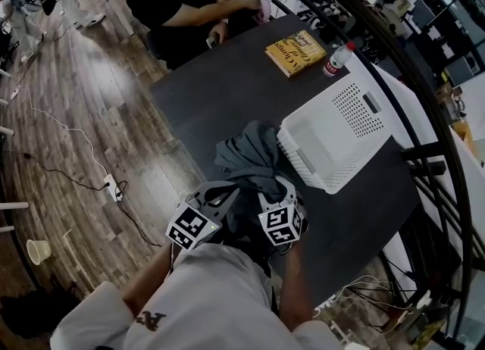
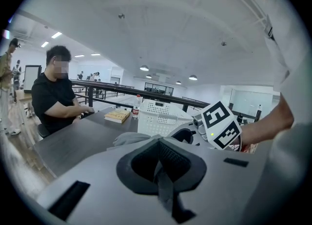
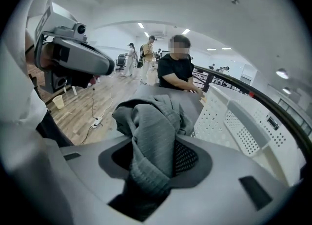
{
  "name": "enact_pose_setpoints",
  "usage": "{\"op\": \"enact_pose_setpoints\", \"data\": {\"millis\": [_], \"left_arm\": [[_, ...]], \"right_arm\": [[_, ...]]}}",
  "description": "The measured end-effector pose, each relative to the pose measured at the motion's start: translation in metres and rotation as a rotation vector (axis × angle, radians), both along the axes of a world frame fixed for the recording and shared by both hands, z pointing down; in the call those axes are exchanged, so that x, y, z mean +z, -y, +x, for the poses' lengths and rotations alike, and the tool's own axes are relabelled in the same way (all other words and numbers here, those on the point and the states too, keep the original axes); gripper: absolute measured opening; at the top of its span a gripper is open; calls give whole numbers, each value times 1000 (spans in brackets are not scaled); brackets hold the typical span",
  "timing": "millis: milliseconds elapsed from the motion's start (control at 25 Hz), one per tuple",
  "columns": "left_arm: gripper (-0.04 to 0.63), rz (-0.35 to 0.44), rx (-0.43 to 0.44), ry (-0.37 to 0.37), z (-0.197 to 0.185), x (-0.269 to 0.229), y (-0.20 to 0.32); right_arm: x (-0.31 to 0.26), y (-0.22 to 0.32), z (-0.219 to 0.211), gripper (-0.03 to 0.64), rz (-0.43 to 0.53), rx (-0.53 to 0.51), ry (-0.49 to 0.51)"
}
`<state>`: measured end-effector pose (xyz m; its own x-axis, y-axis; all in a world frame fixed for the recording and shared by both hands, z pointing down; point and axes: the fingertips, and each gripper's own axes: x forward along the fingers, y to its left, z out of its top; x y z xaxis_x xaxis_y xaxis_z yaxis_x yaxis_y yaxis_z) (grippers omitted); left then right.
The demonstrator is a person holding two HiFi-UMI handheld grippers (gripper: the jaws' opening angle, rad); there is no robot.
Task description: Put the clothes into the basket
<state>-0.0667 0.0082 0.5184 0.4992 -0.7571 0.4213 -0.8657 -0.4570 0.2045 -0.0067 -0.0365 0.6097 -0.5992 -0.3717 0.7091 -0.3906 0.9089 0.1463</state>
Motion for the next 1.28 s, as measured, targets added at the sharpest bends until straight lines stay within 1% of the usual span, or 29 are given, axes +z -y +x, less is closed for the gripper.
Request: {"op": "enact_pose_setpoints", "data": {"millis": [280, 520, 600, 720, 1280], "left_arm": [[-8, 26, -5, -3, -3, -10, -1], [-8, 44, -9, -3, -6, -17, -2], [-8, 51, -9, -3, -6, -20, -3], [-8, 65, -11, -1, -7, -25, -4], [-8, 147, -44, -2, -9, -75, -3]], "right_arm": [[-26, -8, -4, 186, 19, 14, 59], [-48, -10, -4, 179, 25, 57, 131], [-55, -10, -6, 178, 34, 63, 169], [-72, -9, -9, 178, 55, 64, 228], [-166, -3, -12, 175, 192, 65, 401]]}}
